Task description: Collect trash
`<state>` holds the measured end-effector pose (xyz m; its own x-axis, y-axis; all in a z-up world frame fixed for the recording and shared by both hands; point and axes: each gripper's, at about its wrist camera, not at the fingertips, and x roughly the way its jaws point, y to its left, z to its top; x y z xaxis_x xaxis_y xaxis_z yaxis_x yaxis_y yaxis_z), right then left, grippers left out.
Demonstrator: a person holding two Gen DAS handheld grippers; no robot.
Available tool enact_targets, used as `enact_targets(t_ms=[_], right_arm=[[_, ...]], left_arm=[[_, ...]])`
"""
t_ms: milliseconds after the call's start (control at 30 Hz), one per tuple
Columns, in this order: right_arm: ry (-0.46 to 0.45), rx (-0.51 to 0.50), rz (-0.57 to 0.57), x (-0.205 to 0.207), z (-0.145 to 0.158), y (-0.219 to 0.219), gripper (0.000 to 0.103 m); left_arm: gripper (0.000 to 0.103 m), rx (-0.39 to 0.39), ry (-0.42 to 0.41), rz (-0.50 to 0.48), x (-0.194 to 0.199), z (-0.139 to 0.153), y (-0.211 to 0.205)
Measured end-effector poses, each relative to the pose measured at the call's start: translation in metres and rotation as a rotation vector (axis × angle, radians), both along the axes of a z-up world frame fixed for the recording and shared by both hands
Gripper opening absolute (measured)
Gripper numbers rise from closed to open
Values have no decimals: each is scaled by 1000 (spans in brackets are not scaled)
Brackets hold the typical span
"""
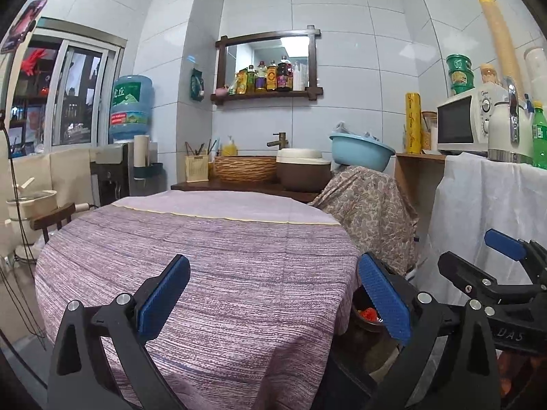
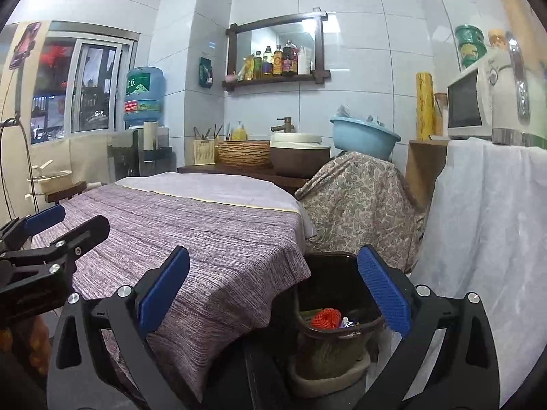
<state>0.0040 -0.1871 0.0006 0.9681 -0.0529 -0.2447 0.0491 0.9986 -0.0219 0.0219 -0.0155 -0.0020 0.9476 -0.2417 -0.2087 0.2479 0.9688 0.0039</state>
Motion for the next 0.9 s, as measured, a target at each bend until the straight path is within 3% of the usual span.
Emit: enact_targets(t_ms=[300,900], right_arm=[[-4,50,-8,-2,0,-12,97],[-4,40,-35,-3,-2,-18,97]], left_arm=[[98,-3,-8,7,0,3,-1],[98,10,-2,9,-1,3,-2]])
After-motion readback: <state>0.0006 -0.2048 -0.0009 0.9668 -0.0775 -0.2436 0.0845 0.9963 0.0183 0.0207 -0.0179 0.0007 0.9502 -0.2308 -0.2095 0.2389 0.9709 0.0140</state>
